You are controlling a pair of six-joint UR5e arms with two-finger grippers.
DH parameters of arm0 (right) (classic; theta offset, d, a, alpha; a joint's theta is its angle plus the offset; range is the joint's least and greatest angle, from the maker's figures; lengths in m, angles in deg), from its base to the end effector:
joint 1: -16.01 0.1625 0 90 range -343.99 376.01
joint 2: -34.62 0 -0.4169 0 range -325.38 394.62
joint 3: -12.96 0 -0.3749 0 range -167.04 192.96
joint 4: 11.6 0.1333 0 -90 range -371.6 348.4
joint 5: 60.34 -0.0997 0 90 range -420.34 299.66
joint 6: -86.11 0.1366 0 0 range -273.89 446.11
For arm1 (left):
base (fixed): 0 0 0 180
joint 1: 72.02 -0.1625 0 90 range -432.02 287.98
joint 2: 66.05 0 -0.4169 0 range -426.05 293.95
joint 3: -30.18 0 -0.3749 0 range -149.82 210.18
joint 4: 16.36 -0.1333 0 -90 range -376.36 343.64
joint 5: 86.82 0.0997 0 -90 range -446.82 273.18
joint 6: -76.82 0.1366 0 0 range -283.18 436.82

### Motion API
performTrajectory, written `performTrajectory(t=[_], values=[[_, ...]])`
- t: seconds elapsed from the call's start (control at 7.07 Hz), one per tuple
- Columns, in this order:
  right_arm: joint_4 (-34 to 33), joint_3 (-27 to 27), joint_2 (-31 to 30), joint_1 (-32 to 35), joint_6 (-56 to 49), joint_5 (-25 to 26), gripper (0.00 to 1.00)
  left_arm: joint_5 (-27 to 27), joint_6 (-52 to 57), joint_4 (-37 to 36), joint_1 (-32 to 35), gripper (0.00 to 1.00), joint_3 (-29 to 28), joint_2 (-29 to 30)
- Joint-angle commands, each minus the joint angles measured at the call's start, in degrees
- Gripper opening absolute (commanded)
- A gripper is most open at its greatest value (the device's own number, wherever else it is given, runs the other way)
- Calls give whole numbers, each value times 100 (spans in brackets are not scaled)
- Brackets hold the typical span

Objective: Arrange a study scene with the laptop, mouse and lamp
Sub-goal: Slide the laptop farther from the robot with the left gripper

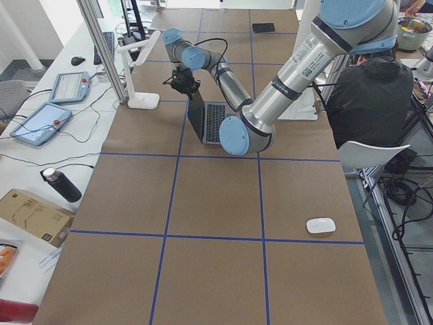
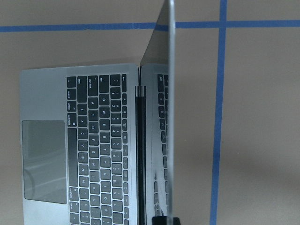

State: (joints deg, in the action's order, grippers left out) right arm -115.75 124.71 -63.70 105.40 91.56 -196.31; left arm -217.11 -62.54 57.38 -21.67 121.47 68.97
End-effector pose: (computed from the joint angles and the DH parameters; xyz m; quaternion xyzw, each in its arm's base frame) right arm 0.0308 -0.4032 0.5841 -0.0264 -0.3896 0.0413 0.9197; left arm 0.4072 -0.5618 0.2264 -0.3305 0.2462 -0.6356 0.6528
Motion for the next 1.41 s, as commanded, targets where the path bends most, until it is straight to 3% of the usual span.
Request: performTrajectory(t=[0.0,0.42,0.57,0.71,1.27], values=[[0,-4,-3,0,0,0,100,73,-3,279,1,0,-146,-1],[0,-4,6,0,0,-26,100,74,6,351,18,0,-208,-1],[0,-4,6,0,0,-26,100,74,6,351,18,9,-208,7],[0,-4,6,0,0,-26,100,108,14,351,9,99,-226,-1],[0,-4,41,0,0,-53,100,459,14,316,9,100,-86,-1]])
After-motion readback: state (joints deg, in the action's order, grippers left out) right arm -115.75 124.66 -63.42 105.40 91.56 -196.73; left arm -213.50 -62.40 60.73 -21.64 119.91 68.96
